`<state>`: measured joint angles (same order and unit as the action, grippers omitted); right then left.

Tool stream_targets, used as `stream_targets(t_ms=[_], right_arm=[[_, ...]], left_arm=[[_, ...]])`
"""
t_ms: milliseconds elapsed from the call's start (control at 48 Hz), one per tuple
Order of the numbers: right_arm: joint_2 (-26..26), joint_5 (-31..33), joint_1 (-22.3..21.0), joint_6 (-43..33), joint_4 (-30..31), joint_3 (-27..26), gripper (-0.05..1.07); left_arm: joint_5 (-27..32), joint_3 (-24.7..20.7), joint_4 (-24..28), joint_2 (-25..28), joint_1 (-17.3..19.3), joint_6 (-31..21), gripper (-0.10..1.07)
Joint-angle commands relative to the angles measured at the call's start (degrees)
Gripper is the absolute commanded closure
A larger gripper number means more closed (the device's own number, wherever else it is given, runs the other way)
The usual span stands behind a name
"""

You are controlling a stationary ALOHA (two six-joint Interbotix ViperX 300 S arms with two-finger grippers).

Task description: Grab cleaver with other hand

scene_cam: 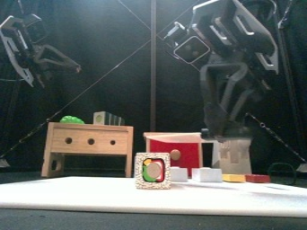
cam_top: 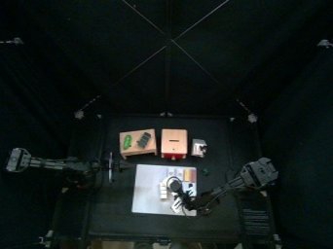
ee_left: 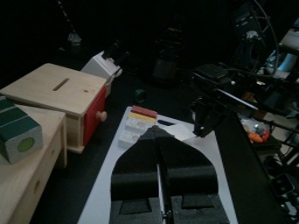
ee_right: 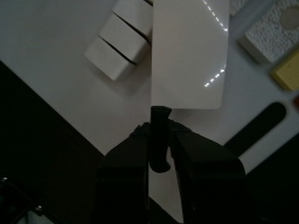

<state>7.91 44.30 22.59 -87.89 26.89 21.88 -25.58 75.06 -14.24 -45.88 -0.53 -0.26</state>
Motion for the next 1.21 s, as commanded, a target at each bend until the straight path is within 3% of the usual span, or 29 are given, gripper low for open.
stream_targets(t_ms=[0, 208, 333, 458, 688, 875, 1000, 1188], right_arm=[[-3.3, -1.7, -0.1, 0.1, 1.3, -0.3, 0.62], [-8.8, -6.3, -0.6, 0.1, 2.0, 3.0, 0.63], [-13.3, -12.8, -2.9, 0.1, 3.1, 5.7, 0.63], [-17.0, -26.1, -7.3, -0.1, 2.9, 10.5, 0.63], [-20.0, -50.2, -13.7, -0.2, 2.7, 17.0, 0.63], [-20.3, -66.5, -18.4, -0.5, 7.7, 20.0, 0.63], [-20.4, -72.2, -20.5, -0.7, 11.4, 21.1, 0.63], [-20.0, -75.7, -21.6, -0.7, 15.5, 21.4, 0.63]], left_arm=[[-0.2, -1.1, -0.4, 0.1, -0.4, 0.1, 1.0], [-0.2, -2.5, 0.7, 0.1, -0.4, 0.6, 0.99], [-0.3, -3.3, 4.4, 0.4, -0.4, 0.6, 0.92], [-0.3, -3.8, 10.3, 1.2, -0.4, 0.6, 0.7], [-0.2, -5.6, 15.7, 2.2, 0.3, 0.6, 0.28], [-0.9, -7.0, 20.1, 5.0, 0.7, 1.0, 0.01], [-2.1, -9.1, 23.1, 9.0, 1.1, 1.1, -0.04], [-4.6, -13.7, 27.9, 14.6, 1.6, 1.2, -0.04]])
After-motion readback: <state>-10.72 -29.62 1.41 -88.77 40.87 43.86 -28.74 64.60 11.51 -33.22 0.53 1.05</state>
